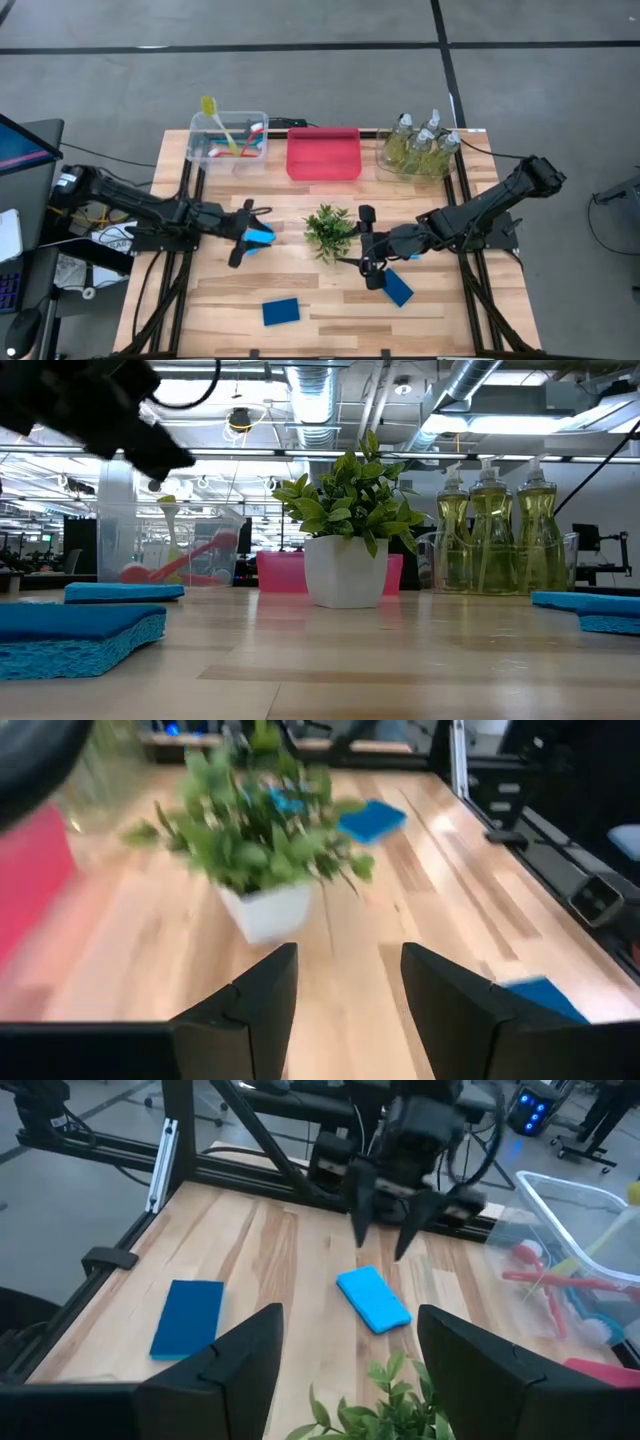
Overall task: Pick & Place Kitchen Sink Supplies
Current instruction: Put the blue sponge into the red bin
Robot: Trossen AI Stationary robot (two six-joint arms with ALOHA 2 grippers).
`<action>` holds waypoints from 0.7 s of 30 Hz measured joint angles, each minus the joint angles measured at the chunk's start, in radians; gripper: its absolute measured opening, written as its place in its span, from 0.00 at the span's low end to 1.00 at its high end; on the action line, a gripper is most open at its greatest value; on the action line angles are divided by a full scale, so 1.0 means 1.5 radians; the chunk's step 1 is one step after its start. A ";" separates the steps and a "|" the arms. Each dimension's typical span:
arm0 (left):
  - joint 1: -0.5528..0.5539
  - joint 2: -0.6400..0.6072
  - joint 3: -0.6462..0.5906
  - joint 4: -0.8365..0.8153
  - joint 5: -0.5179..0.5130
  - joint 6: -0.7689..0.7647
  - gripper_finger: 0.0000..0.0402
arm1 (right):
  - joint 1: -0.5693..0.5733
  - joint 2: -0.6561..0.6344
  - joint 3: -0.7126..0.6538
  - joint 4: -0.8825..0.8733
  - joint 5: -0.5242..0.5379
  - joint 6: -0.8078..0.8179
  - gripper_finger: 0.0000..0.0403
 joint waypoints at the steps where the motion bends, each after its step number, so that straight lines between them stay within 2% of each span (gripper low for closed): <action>1: -0.005 0.000 -0.009 0.000 0.000 -0.005 0.45 | 0.000 0.000 0.000 0.000 0.000 0.000 0.56; 5: -0.018 0.000 -0.032 -0.018 -0.001 -0.060 0.45 | 0.000 0.000 0.000 0.000 0.001 0.000 0.56; 10: -0.038 0.000 -0.032 -0.105 -0.009 -0.149 0.45 | 0.000 0.000 0.000 0.000 0.002 0.000 0.56; 15: -0.078 0.013 -0.032 -0.162 -0.079 -0.212 0.44 | 0.000 0.000 0.000 0.000 0.002 0.000 0.56; 21: -0.106 0.083 -0.032 -0.162 -0.135 -0.242 0.40 | 0.000 0.000 0.000 0.000 0.002 0.000 0.56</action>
